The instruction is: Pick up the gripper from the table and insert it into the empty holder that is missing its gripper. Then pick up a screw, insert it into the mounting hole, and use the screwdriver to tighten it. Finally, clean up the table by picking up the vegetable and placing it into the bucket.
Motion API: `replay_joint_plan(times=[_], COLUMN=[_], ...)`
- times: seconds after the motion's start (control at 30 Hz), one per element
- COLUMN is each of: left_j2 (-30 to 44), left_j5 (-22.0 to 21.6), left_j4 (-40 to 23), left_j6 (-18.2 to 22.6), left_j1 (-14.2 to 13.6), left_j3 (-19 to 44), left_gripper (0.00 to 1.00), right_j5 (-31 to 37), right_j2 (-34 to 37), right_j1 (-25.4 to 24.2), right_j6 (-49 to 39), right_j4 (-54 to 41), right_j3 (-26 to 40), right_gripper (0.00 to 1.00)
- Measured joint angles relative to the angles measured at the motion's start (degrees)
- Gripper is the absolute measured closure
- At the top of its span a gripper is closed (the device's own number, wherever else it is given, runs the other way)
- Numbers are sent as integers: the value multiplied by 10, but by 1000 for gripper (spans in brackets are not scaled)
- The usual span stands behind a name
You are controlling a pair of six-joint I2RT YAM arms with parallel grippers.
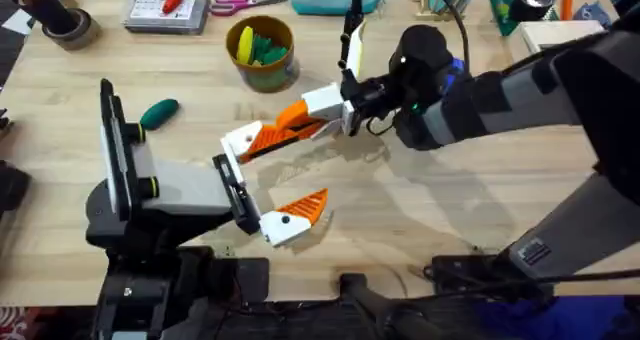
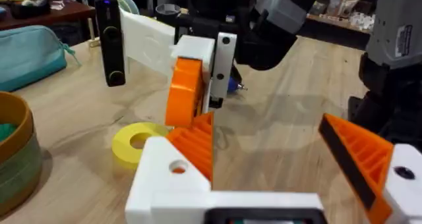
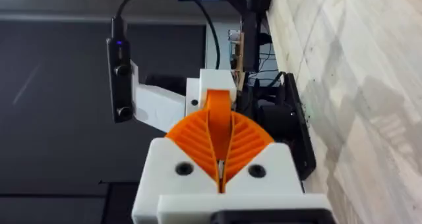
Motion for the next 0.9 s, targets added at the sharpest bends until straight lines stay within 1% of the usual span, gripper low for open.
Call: replay_joint_plan(times=[0.9], left_j2=[0], left_j5=[-2], left_j4=[0], left_j6=[0], left_j1=[0], left_j3=[0], left_gripper=[15], right_j5=[15], right_j2=[0], right_j1=[4], right_j6=[0], right_j4=[0], right_j3=[0], right_gripper=[992])
